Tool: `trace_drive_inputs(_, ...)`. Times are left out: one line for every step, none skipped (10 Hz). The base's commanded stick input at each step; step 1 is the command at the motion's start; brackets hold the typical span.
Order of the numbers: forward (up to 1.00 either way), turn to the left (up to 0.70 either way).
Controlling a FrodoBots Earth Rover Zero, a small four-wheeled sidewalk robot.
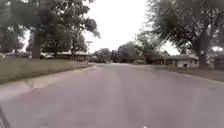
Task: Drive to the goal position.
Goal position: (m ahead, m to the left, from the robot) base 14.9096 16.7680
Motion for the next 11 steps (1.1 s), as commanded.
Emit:
trace_drive_inputs(0.70,0.00)
trace_drive_inputs(0.70,0.00)
trace_drive_inputs(0.70,0.00)
trace_drive_inputs(0.70,0.00)
trace_drive_inputs(0.70,0.00)
trace_drive_inputs(0.70,0.00)
trace_drive_inputs(0.70,0.00)
trace_drive_inputs(0.70,0.00)
trace_drive_inputs(0.70,0.00)
trace_drive_inputs(0.70,0.00)
trace_drive_inputs(0.70,0.00)
